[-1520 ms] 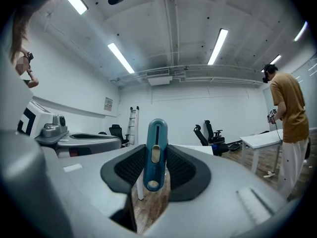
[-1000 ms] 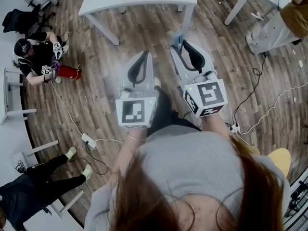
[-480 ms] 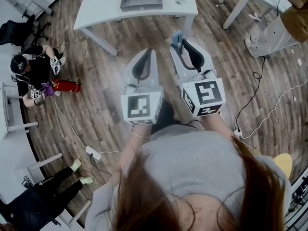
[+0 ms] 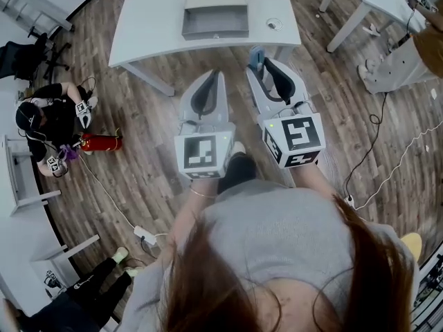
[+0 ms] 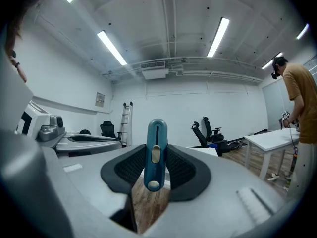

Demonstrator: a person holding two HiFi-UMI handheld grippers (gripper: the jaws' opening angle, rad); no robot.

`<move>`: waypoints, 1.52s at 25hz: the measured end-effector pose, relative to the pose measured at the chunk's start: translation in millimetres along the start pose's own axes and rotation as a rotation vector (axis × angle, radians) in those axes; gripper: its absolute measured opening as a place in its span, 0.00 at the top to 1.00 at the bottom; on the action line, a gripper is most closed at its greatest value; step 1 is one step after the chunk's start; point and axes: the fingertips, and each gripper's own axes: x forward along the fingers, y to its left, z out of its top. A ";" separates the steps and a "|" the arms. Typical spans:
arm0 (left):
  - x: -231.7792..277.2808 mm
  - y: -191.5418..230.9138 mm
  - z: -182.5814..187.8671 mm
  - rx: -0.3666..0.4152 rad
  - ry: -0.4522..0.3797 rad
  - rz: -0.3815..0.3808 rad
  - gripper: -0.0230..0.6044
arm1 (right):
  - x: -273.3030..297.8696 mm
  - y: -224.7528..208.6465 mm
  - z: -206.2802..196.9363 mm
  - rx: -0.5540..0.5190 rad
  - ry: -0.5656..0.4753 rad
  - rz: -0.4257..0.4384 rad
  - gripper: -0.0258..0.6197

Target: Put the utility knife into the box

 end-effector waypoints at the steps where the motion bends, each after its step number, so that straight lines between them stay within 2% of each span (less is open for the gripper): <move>1: 6.3 7.1 0.4 0.002 -0.001 -0.003 0.97 | 9.5 -0.9 1.3 -0.001 -0.002 -0.001 0.75; 9: 53.5 53.8 -3.7 0.012 0.003 -0.023 0.97 | 71.6 -14.5 5.5 0.009 -0.013 -0.025 0.75; 20: 114.9 82.7 -12.5 -0.003 0.024 -0.036 0.97 | 131.8 -50.1 2.7 0.025 0.008 -0.037 0.75; 38: 275.1 166.7 -1.8 -0.001 0.003 0.069 0.97 | 291.0 -134.8 17.9 -0.021 0.034 0.071 0.75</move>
